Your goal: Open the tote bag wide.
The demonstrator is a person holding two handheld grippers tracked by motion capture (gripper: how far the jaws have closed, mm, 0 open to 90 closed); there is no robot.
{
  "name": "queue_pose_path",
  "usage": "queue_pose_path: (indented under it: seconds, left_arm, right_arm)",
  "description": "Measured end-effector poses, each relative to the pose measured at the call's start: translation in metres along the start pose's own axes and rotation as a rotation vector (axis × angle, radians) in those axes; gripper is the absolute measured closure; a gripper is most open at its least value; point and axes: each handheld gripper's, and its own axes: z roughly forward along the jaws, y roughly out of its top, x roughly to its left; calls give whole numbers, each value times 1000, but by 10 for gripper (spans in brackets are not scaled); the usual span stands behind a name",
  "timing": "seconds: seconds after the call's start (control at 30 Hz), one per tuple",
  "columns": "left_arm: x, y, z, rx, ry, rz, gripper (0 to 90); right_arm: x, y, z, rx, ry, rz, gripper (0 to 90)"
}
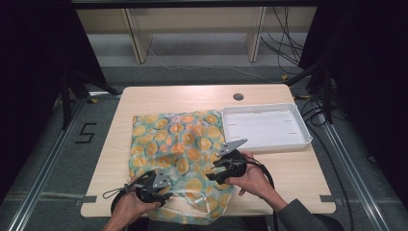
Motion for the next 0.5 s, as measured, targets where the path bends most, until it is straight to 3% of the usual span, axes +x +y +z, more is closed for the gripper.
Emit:
queue_pose_path:
  seconds: [0.1, 0.13, 0.23, 0.33, 0.5]
  left_arm:
    - [-1, 5, 4, 34, -26, 51, 633]
    - [-2, 6, 5, 15, 8, 74, 700]
    - [-1, 10, 3, 12, 20, 106, 894]
    - [1, 17, -5, -1, 47, 138, 897]
    - [1, 17, -8, -19, 7, 113, 871]
  right_arm:
    - [-2, 0, 0, -1, -10, -13, 433]
    - [-2, 0, 0, 0, -9, -14, 434]
    - [-1, 0, 0, -1, -9, -12, 435]
    - [-1, 0, 0, -16, -4, -13, 435]
    - [-2, 0, -2, -13, -11, -12, 435]
